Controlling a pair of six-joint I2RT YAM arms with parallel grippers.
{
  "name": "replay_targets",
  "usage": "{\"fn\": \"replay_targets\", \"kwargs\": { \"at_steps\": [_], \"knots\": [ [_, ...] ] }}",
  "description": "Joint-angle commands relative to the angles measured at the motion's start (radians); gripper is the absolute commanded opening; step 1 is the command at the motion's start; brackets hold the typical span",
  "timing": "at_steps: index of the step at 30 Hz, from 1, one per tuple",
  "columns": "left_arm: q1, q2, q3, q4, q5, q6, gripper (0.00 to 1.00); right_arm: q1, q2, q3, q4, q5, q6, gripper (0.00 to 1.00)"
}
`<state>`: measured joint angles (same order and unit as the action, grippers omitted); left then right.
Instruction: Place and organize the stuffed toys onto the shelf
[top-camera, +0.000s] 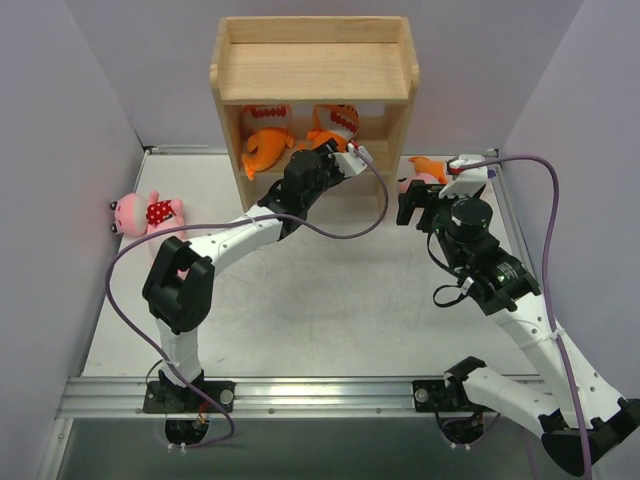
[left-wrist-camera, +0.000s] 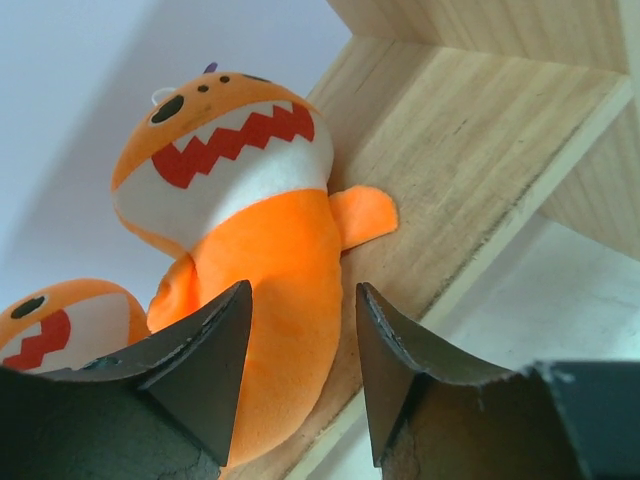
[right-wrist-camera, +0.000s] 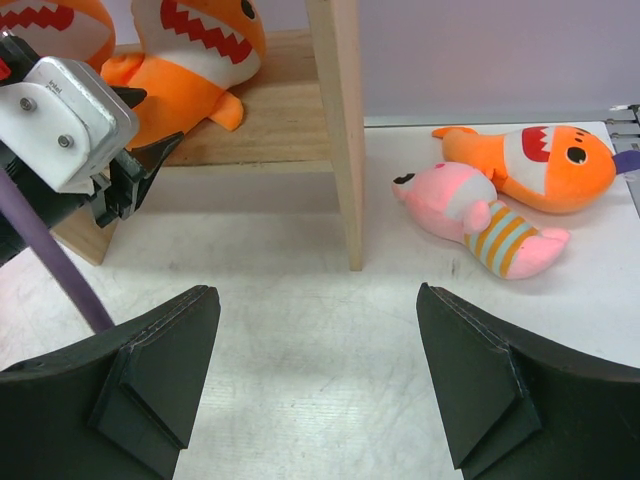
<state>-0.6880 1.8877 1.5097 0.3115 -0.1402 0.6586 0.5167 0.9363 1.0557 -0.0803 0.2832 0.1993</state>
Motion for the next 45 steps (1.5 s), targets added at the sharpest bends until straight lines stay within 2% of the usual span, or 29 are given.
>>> {"fn": "replay_targets", "kwargs": {
  "at_steps": [1, 7, 12, 18, 19, 23, 24, 26, 27, 28, 39, 45],
  "knots": [
    [0.012, 0.027, 0.064, 0.049, -0.012, -0.022, 0.54, -0.007, -0.025, -0.01, 0.014, 0.031, -0.018, 0.82],
    [0.022, 0.06, 0.086, 0.032, -0.022, -0.027, 0.54, -0.009, -0.028, -0.011, 0.01, 0.033, -0.017, 0.82],
    [0.028, 0.08, 0.087, 0.031, -0.056, -0.03, 0.59, -0.009, -0.031, -0.011, 0.005, 0.036, -0.017, 0.82],
    [0.034, 0.09, 0.083, 0.032, -0.079, -0.039, 0.58, -0.009, -0.028, -0.013, 0.005, 0.033, -0.015, 0.82],
    [0.035, 0.088, 0.078, 0.031, -0.081, -0.043, 0.56, -0.009, -0.028, -0.013, 0.007, 0.031, -0.014, 0.82],
    [0.044, 0.088, 0.067, 0.038, -0.091, -0.06, 0.35, -0.009, -0.03, -0.011, 0.007, 0.03, -0.015, 0.81],
    [0.045, 0.087, 0.064, 0.038, -0.091, -0.069, 0.25, -0.009, -0.03, -0.011, 0.005, 0.03, -0.017, 0.82],
    [0.045, 0.077, 0.058, 0.047, -0.096, -0.083, 0.17, -0.009, -0.028, -0.008, 0.005, 0.03, -0.017, 0.82],
    [0.047, 0.074, 0.055, 0.063, -0.098, -0.105, 0.07, -0.007, -0.028, -0.008, 0.005, 0.028, -0.017, 0.81],
    [0.047, 0.07, 0.044, 0.069, -0.099, -0.122, 0.03, -0.009, -0.028, -0.007, 0.005, 0.028, -0.017, 0.81],
    [0.097, -0.055, -0.008, 0.078, -0.068, -0.491, 0.02, -0.009, -0.039, -0.003, 0.001, 0.028, -0.009, 0.82],
    [0.105, -0.09, -0.022, 0.072, -0.079, -0.58, 0.02, -0.009, -0.054, -0.006, -0.004, 0.024, 0.002, 0.82]
  ]
}}
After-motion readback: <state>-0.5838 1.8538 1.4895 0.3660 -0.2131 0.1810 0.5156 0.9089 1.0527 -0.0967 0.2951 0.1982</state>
